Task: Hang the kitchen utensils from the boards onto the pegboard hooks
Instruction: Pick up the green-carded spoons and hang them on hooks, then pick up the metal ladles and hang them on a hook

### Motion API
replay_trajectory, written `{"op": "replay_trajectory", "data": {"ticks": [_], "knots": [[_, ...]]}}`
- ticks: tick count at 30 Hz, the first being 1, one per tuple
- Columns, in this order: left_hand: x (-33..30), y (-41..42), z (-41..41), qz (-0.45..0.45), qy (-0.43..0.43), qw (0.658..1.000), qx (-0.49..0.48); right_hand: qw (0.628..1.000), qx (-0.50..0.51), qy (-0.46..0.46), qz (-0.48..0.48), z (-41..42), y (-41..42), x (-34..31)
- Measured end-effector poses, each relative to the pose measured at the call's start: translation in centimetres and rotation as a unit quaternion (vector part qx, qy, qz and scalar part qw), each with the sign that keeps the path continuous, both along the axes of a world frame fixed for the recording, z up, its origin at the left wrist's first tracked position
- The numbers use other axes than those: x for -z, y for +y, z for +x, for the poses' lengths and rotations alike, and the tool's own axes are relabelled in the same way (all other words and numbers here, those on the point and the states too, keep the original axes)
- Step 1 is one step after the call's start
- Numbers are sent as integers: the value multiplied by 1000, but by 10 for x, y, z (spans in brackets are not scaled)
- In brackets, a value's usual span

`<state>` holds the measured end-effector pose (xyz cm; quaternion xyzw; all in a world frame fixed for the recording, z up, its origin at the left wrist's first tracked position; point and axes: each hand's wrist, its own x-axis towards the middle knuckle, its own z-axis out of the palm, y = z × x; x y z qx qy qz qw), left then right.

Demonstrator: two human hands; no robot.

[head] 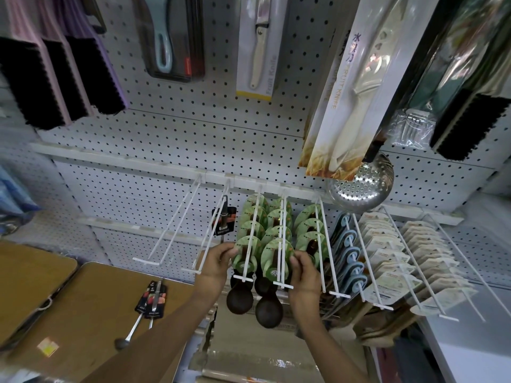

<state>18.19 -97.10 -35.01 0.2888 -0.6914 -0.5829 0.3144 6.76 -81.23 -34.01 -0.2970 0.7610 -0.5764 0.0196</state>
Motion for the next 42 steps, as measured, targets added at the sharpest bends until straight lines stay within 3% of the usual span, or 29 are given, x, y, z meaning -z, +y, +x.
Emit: {"op": "replay_trajectory", "data": {"ticks": [7, 10, 13, 17, 23, 27, 33, 36, 42], "knots": [[1, 6, 10, 17, 19, 1000, 16, 999, 7, 1, 34, 0, 3, 2], [7, 4, 22, -8, -8, 1000, 20, 997, 18, -54, 58, -1, 6, 10], [27, -11, 39, -139, -134, 981, -2, 993, 14, -86, 76, -3, 17, 21], [22, -15, 62, -301, -253, 919, 21, 987, -17, 13, 160, -6, 35, 40], [30, -25, 108, -403, -269, 873, 55, 941, -134, 140, 278, 2, 36, 60], [42, -35, 140, -415, -274, 862, 100, 910, -218, 222, 275, 24, 25, 61], [45, -53, 198, -427, -278, 851, 128, 882, -280, 267, 269, 75, -12, 59], [45, -68, 231, -452, -285, 837, 119, 886, -287, 262, 254, 109, -36, 55], [55, -103, 286, -422, -310, 842, 128, 880, -317, 240, 258, 170, -88, 71]]}}
